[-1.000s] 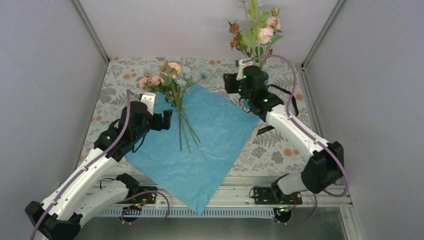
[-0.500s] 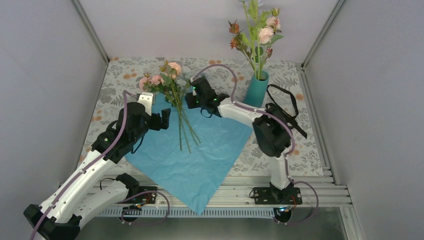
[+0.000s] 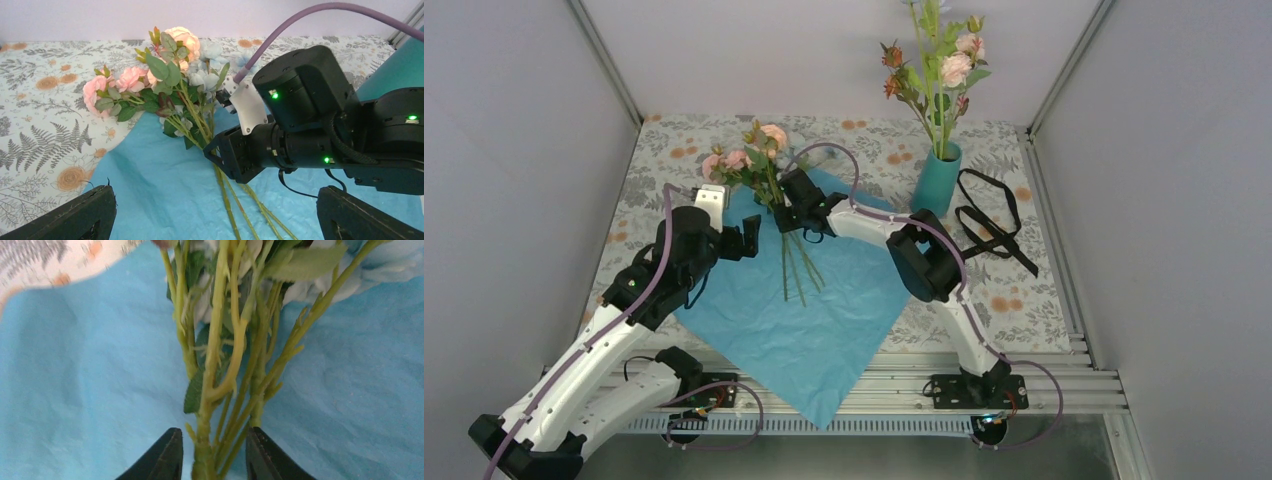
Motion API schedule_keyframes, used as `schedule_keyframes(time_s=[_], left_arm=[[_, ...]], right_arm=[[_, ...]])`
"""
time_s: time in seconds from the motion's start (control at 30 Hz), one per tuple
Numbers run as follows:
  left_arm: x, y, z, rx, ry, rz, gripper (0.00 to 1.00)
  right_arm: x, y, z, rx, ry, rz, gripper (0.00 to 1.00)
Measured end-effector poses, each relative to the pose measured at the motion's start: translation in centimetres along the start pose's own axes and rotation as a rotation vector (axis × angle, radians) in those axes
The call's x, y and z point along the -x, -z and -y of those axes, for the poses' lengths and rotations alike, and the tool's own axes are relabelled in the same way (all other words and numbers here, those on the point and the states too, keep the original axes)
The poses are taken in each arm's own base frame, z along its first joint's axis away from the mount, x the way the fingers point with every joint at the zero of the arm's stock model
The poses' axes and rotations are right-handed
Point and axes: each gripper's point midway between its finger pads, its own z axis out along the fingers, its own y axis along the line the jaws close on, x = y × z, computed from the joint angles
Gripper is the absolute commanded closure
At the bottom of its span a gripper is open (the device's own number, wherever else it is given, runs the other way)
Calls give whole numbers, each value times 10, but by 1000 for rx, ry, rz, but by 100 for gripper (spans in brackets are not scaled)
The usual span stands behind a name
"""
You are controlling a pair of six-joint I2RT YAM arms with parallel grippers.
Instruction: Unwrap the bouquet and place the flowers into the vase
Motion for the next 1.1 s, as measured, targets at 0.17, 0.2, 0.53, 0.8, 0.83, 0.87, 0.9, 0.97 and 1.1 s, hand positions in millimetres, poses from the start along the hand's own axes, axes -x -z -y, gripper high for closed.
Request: schedule_keyframes(time_s=[0.17,0.2,0.53,0.8,0.83,0.87,0.9,0.97,1.1], left_arm=[[-1,-2,0,2,-2,-7,0],[-2,-3,0,2,-3,-10,0],[-3,-4,0,4,-5,-17,0],[-3,-4,0,4,-5,-17,0],[-3,-4,0,4,-5,-17,0],[-3,-4,0,4,-5,-17,0],[-3,-5,0,5,-5,-18,0],[-4,-5,0,5,-3,-19,0],[-4,-5,0,6,-2,-19,0]], right_arm=[[-12,-7,3,-5,-1,-37,93],[-12,-7,3,-5,4,-37,95],[-8,10,4,-15,2,-20,96],[22,53,-10,24,-6,60,96],[26,60,-12,32,-8,73,96],[28,69,-14,42,-10,88,96],[30,76,-15,48,-12,98,96],[32,95,-17,67,-14,129,96],[42,134,-20,95,4,210,96]])
